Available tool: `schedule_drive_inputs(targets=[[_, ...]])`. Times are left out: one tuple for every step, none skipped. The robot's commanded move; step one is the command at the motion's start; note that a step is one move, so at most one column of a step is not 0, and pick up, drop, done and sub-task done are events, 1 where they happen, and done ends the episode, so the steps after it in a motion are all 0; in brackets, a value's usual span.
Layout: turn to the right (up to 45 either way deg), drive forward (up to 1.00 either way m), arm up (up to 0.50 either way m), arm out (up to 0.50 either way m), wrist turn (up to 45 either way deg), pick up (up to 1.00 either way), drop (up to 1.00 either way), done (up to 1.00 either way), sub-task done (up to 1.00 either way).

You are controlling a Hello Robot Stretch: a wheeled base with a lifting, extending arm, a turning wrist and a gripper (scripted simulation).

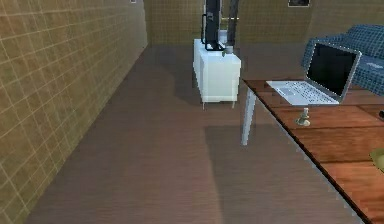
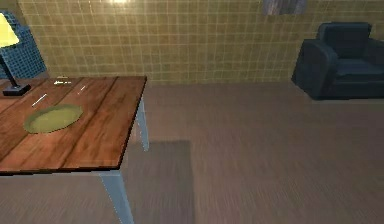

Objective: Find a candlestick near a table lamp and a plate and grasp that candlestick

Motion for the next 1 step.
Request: schedule_drive_inputs(targets=[[0.0, 0.40, 0.00, 0.00, 0.0, 0.00, 0.00, 0.00, 0.00]])
